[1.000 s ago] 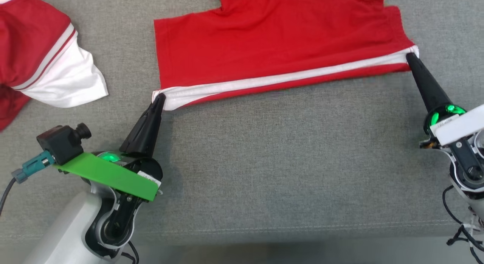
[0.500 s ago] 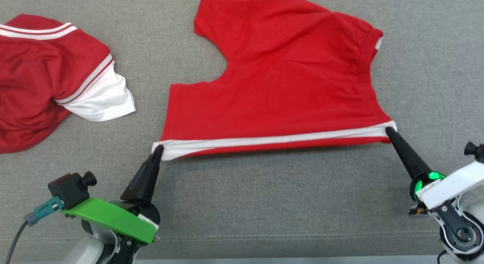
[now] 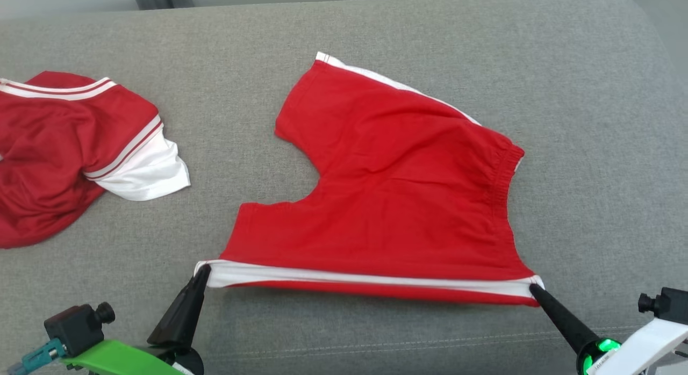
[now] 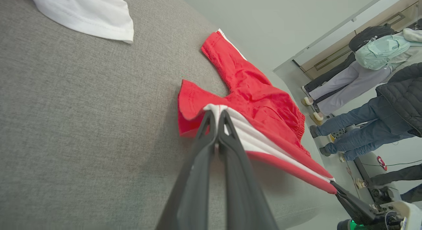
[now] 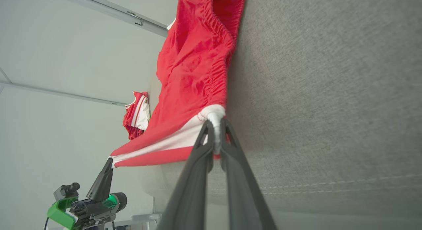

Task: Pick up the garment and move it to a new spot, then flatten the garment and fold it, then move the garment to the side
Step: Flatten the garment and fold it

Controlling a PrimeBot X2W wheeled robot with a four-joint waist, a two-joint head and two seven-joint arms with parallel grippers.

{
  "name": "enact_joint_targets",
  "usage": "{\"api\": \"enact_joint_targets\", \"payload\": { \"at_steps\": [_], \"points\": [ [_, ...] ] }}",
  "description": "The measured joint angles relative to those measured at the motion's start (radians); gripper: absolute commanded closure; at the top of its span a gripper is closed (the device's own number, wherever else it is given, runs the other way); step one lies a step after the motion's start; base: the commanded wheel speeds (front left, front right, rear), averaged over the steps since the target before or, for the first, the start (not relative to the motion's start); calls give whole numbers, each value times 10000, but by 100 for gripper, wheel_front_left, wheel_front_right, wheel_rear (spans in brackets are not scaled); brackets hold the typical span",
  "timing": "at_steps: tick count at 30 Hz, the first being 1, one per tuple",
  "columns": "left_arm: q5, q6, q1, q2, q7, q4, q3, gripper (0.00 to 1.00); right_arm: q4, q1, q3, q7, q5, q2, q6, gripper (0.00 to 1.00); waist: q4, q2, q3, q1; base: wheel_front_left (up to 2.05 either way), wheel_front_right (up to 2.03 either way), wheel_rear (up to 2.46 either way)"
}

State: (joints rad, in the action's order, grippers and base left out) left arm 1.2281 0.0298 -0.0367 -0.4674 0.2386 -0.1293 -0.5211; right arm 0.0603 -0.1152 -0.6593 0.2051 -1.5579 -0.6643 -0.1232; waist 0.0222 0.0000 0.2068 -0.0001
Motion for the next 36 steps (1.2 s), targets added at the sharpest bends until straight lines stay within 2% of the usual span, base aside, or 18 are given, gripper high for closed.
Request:
{"api": "enact_joint_targets", "payload": {
  "at_steps": [5, 9, 18, 29, 36],
  "points": [
    [50, -203, -679, -257, 0, -424, 345, 100, 391, -499, -364, -314, -178, -222, -2, 100, -196, 0, 6, 0, 0, 0, 0],
    [52, -430, -1125, -792, 2, -1076, 732, 100, 959, -838, -696, -652, -328, -347, -6, 100, -300, 0, 282, 0, 0, 0, 0],
    [-104, -566, -1137, -1795, -127, -2125, 1267, 100, 1555, -491, -539, -648, -261, -169, -27, 100, -633, 0, 886, 0, 0, 0, 0],
    [-169, -800, 782, -3712, -2284, -3509, 1465, 100, 2759, 410, -393, -761, -380, 397, -10, 100, -1313, 0, 1476, 0, 0, 0, 0],
    [73, -1078, 2126, -4339, -3837, -4125, 1490, 100, 2493, 1182, -334, -817, -341, 986, -10, 100, -1767, 0, 2116, 0, 0, 0, 0]
  ]
}}
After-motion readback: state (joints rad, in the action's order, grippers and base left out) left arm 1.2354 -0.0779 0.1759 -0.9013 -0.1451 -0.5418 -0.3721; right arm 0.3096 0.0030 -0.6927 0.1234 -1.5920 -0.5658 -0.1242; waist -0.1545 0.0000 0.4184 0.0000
